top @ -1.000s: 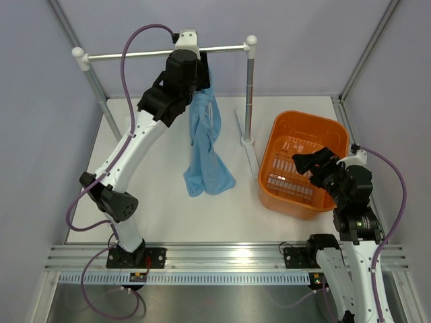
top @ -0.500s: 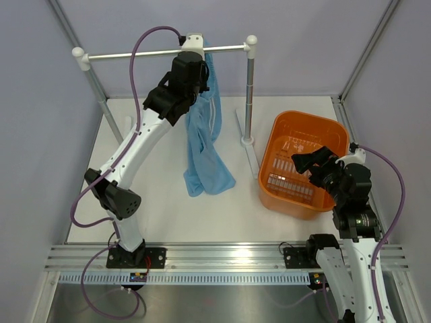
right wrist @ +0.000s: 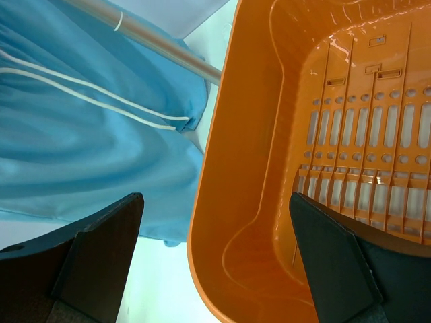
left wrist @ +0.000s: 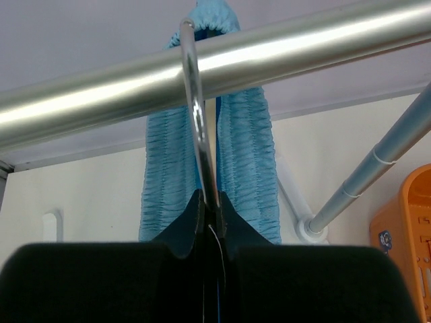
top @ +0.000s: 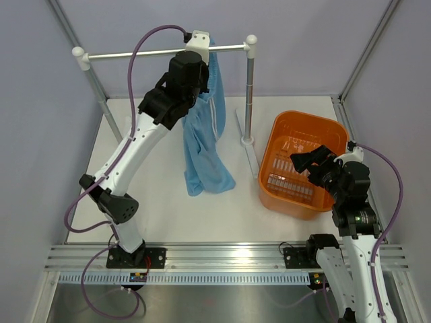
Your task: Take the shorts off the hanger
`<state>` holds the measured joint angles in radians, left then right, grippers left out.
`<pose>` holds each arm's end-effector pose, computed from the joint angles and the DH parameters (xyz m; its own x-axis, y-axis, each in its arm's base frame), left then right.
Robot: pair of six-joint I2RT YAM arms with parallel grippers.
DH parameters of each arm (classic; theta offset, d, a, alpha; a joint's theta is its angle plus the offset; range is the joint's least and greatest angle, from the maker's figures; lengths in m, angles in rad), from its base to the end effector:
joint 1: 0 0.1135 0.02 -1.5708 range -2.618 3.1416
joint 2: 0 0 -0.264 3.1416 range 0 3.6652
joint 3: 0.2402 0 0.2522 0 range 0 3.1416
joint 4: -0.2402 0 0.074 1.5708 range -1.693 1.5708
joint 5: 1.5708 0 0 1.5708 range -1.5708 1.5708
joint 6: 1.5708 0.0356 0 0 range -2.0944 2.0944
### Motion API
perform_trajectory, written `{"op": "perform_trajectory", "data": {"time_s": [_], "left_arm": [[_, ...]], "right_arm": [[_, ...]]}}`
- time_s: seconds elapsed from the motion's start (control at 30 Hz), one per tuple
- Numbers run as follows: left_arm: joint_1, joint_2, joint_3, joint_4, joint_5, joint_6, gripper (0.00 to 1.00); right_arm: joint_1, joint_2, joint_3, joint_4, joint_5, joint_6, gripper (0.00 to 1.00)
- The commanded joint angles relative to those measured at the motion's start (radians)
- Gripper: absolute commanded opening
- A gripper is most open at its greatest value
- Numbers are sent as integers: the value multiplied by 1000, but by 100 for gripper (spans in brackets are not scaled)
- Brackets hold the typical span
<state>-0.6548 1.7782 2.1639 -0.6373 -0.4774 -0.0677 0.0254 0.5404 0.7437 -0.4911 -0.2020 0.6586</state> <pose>0.3122 -0.2191 0.4933 -0.2097 0.0853 -0.9740 0.1742 0.9835 0.0486 0.1256 0.0103 0.3266 -0.3573 0.5907 -0.7235 0.0019 0.7751 0.6319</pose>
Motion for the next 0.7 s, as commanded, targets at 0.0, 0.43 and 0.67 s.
{"op": "perform_trajectory", "data": {"time_s": [0.0, 0.43, 0.67], "left_arm": [[3, -89, 86, 70, -36, 34, 0], [-3, -184, -12, -127, 6, -70, 0], [-32, -283, -171, -186, 40, -101, 0]], "right_arm": [[5, 3, 3, 40, -16, -20, 99], [5, 20, 5, 59, -39, -31, 99], [5, 53, 17, 83, -112, -83, 99]]}}
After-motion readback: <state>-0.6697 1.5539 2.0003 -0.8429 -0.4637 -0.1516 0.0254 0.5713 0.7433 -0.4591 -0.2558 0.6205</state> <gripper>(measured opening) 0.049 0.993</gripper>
